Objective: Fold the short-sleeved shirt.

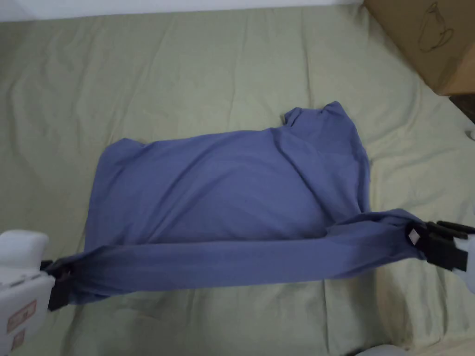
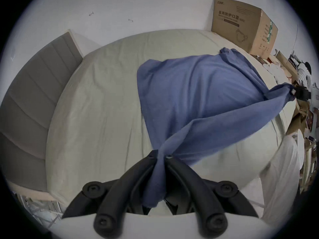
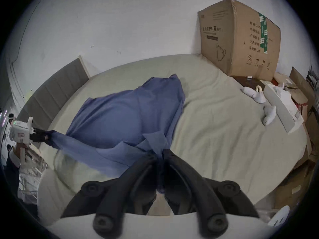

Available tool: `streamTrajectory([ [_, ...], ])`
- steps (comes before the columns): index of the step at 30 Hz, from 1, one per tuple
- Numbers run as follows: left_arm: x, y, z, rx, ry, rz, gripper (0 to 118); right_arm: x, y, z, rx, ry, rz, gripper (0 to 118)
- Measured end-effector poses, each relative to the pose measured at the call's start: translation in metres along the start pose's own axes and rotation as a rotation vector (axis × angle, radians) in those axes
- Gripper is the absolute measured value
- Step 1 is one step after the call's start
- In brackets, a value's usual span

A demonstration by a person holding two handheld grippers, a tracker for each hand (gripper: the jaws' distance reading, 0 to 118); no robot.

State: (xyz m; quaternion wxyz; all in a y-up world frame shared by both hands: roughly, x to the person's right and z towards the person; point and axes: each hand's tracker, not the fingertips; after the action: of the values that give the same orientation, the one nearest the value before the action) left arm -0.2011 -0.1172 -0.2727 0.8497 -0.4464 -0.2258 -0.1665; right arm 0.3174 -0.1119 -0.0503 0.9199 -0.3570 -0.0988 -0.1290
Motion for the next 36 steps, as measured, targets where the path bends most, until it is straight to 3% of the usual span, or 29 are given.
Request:
streamTrajectory([
  [7, -0.013, 0.076, -0.087, -0.057, 0.021, 0.017, 2, 0.005, 0.057, -0.105, -0.118, -0.062, -0.021, 5],
  [14, -0.007, 0.082, -0.147, -0.168, 0.021, 0.0, 4, 0.005, 0.054, -0.151, -0.203, -0.111, 0.016, 9],
  [15, -0.007, 0.078, -0.145, -0.152, 0.009, 0.019, 17, 0.004, 0.053, -0.149, -0.196, -0.115, 0.015, 25],
  [16, -0.009, 0.075, -0.14, -0.11, 0.003, 0.038, 61, 0.004, 0.051, -0.146, -0.18, -0.121, 0.01, 78],
  [17, -0.011, 0.072, -0.132, -0.071, 0.017, 0.048, 105, 0.004, 0.051, -0.141, -0.156, -0.126, 0.008, 112],
  [18, -0.013, 0.069, -0.126, -0.058, 0.026, 0.06, 118, 0.005, 0.05, -0.135, -0.147, -0.103, 0.0, 117],
  [19, -0.016, 0.064, -0.115, -0.057, 0.022, 0.075, 110, 0.004, 0.049, -0.121, -0.104, -0.068, -0.013, 117],
  [20, -0.021, 0.066, -0.091, 0.031, -0.002, 0.12, 110, 0.004, 0.048, -0.11, -0.059, -0.022, -0.045, 117],
  [22, -0.027, 0.062, -0.059, 0.082, -0.004, 0.179, 110, -0.004, 0.045, -0.08, 0.007, -0.028, -0.033, 117],
  [26, -0.017, 0.033, 0.004, 0.312, 0.042, 0.261, 111, -0.042, 0.034, -0.022, 0.221, -0.084, 0.091, 117],
  [30, 0.023, -0.007, 0.068, 0.598, 0.228, 0.213, 109, -0.074, -0.004, 0.025, 0.423, -0.161, 0.191, 117],
  [32, 0.036, -0.033, 0.085, 0.714, 0.296, 0.162, 101, -0.091, -0.026, 0.048, 0.511, -0.161, 0.223, 117],
  [33, 0.043, -0.043, 0.091, 0.735, 0.303, 0.152, 93, -0.097, -0.036, 0.056, 0.538, -0.164, 0.214, 116],
  [34, 0.046, -0.05, 0.096, 0.744, 0.283, 0.144, 72, -0.101, -0.043, 0.063, 0.55, -0.139, 0.209, 113],
  [35, 0.056, -0.053, 0.102, 0.728, 0.272, 0.148, 38, -0.103, -0.049, 0.068, 0.539, -0.125, 0.189, 99],
  [36, 0.059, -0.055, 0.102, 0.714, 0.268, 0.146, 0, -0.106, -0.051, 0.073, 0.549, -0.137, 0.177, 49],
])
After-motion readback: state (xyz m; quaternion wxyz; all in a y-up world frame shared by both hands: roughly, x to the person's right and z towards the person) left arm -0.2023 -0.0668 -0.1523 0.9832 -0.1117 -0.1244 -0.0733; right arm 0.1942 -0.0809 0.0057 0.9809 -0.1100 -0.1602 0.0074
